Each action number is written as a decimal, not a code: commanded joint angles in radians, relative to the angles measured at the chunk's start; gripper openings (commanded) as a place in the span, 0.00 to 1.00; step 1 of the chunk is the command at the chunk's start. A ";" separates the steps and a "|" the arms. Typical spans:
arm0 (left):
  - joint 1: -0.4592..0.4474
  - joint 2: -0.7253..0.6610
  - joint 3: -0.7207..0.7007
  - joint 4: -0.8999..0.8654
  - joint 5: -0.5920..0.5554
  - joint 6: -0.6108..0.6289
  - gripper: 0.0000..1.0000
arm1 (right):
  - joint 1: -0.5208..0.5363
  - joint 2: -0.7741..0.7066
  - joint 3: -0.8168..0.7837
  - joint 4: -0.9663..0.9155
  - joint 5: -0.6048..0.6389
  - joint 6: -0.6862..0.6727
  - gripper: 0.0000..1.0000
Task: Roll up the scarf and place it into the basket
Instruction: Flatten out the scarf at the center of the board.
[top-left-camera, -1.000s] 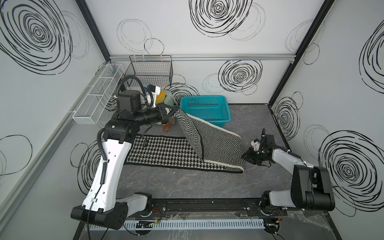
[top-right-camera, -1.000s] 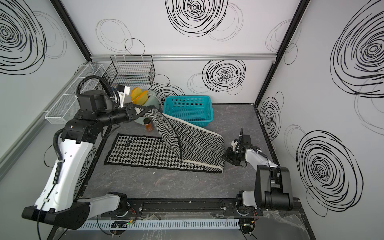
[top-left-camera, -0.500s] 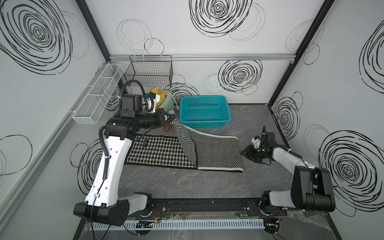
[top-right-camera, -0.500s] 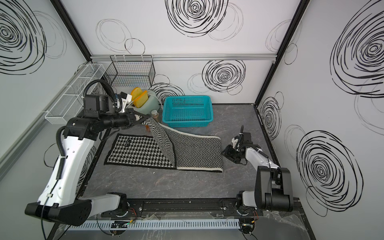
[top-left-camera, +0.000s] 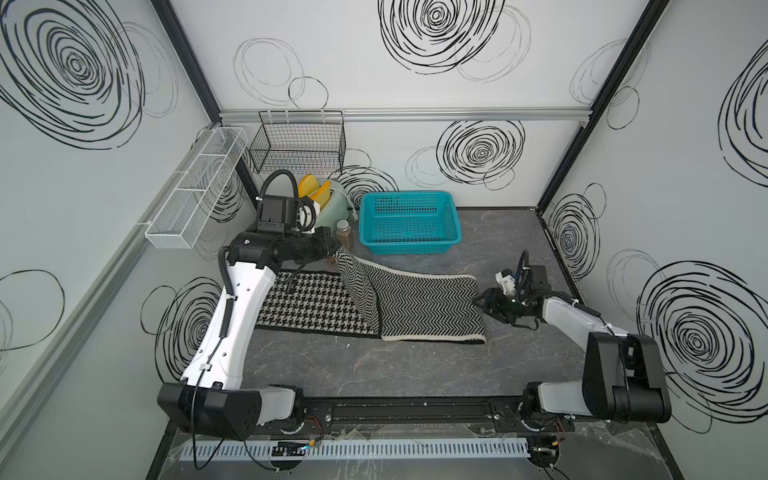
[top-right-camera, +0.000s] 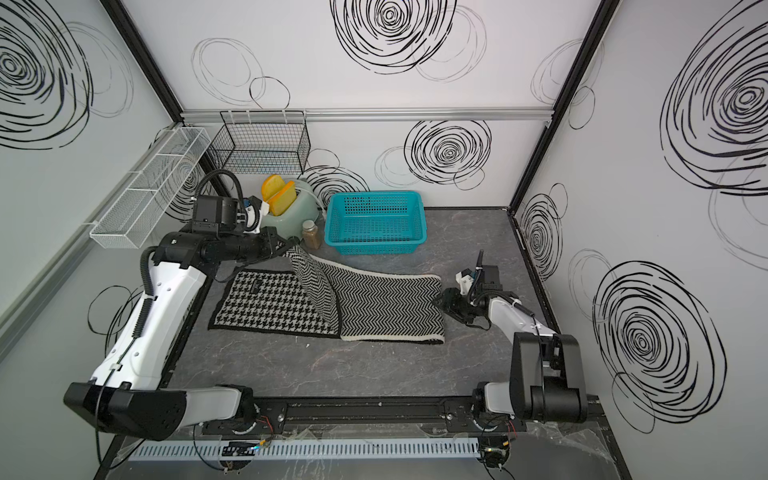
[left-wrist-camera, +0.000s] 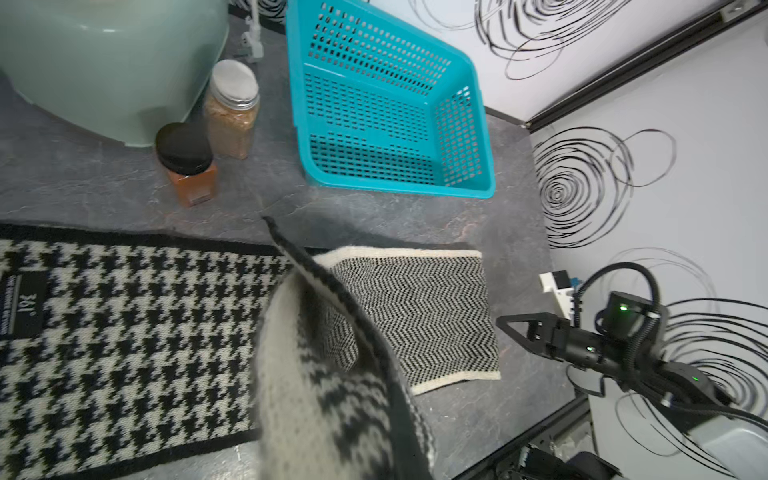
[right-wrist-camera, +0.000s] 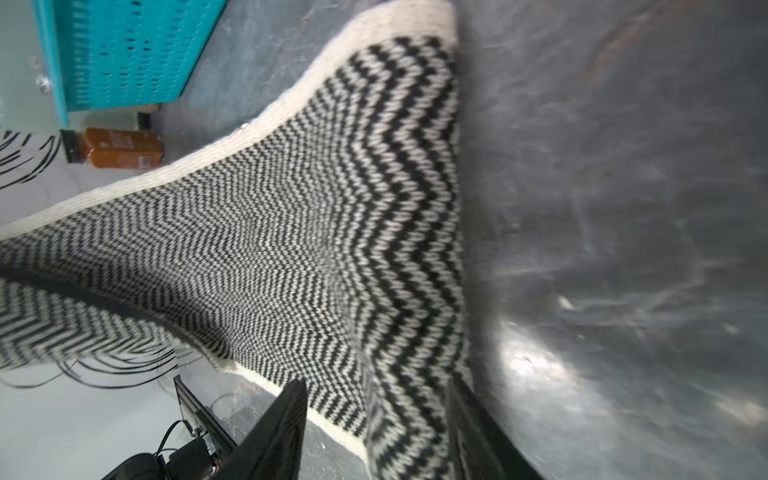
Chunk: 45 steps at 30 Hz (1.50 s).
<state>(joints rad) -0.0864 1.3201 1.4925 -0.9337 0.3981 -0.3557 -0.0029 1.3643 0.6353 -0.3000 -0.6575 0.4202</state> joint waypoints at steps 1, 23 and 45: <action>-0.005 -0.038 -0.072 0.032 -0.121 0.078 0.00 | 0.014 -0.003 -0.026 0.062 -0.057 0.019 0.57; 0.136 -0.004 -0.243 0.201 -0.289 0.259 0.00 | 0.010 0.038 0.019 -0.125 0.083 -0.059 0.67; 0.290 -0.051 -0.173 0.180 -0.329 0.288 0.00 | 0.015 0.055 0.003 0.057 0.029 0.072 0.75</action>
<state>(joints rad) 0.1829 1.2984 1.3205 -0.7757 0.1211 -0.0956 0.0101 1.3907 0.6273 -0.2501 -0.6476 0.4767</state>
